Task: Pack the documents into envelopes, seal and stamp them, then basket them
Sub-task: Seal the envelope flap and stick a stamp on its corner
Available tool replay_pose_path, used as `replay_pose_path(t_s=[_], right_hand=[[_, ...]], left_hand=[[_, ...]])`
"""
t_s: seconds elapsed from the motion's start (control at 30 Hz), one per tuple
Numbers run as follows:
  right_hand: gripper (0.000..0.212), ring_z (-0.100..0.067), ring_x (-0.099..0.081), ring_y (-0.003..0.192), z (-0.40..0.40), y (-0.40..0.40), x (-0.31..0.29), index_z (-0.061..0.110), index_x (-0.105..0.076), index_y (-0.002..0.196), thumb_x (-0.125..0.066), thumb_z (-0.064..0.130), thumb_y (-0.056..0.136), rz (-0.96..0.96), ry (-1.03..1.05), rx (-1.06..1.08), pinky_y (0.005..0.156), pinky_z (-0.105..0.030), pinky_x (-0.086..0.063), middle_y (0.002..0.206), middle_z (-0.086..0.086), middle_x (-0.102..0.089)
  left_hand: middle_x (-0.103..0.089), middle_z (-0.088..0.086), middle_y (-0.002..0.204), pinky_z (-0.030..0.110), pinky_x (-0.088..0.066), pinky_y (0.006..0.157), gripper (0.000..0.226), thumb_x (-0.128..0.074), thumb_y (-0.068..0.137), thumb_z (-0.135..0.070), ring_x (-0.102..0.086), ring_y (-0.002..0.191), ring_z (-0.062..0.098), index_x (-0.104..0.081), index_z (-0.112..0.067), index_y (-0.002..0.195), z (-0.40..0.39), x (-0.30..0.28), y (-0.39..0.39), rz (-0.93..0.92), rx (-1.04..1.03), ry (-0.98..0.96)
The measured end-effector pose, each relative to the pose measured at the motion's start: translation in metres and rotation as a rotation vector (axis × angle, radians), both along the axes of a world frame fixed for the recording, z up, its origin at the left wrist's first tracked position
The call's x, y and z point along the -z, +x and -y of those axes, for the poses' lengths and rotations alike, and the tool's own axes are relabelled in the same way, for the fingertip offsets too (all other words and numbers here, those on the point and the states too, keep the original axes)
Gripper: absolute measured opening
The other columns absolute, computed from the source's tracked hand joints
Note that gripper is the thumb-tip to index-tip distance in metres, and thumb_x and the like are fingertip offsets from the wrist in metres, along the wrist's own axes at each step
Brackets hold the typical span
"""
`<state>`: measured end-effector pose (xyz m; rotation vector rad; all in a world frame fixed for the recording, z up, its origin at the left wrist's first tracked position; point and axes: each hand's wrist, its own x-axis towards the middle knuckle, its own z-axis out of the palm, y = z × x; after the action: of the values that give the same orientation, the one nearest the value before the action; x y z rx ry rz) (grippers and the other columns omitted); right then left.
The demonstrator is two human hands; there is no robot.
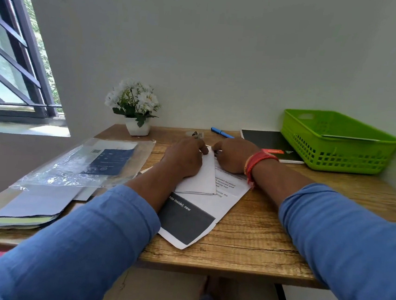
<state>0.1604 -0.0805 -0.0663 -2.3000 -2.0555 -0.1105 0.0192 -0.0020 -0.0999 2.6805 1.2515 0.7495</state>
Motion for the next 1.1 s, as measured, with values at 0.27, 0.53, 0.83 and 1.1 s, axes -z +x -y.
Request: replay_pose_path(t_s=[0.27,0.53,0.83,1.1], right_hand=[[0.029,0.001,-0.050,0.063,0.031,-0.015,-0.009,0.025,-0.070,0.119,-0.049,0.023,0.099,-0.249,0.384,-0.223,0.059,-0.018,-0.035,0.091,0.007,-0.068],[0.023,-0.011,-0.058,0.081,0.058,-0.142,-0.010,0.024,-0.071,0.113,-0.057,0.024,0.096,-0.181,0.306,-0.576,0.073,-0.024,-0.037,0.100,0.001,-0.072],[0.045,-0.018,-0.058,0.112,0.076,-0.262,-0.002,0.027,-0.064,0.130,-0.061,0.050,0.093,-0.220,0.229,-0.619,0.099,-0.035,-0.047,0.129,-0.001,-0.057],[0.034,-0.017,-0.060,0.107,0.095,-0.306,0.010,0.027,-0.069,0.122,-0.058,0.044,0.095,-0.034,0.212,-0.625,0.089,-0.036,-0.051,0.114,0.004,-0.067]], left_hand=[[-0.070,-0.003,0.106,0.028,-0.050,0.082,0.024,-0.053,0.092,-0.014,-0.064,0.096,0.016,-0.075,-0.024,0.098,0.034,-0.029,-0.048,0.299,-0.009,0.063],[-0.074,0.002,0.094,0.031,-0.049,0.077,0.022,-0.055,0.086,-0.012,-0.067,0.089,0.022,-0.075,-0.021,0.090,0.083,-0.028,-0.179,0.175,-0.065,0.148],[-0.072,-0.001,0.106,0.033,-0.052,0.088,0.031,-0.055,0.083,-0.011,-0.068,0.094,0.022,-0.072,-0.027,0.104,0.114,-0.015,-0.315,0.203,-0.277,0.115],[-0.064,-0.008,0.115,0.037,-0.051,0.096,0.042,-0.050,0.076,-0.033,-0.063,0.103,0.018,-0.069,-0.037,0.113,0.133,0.009,-0.360,0.215,-0.279,-0.053]])
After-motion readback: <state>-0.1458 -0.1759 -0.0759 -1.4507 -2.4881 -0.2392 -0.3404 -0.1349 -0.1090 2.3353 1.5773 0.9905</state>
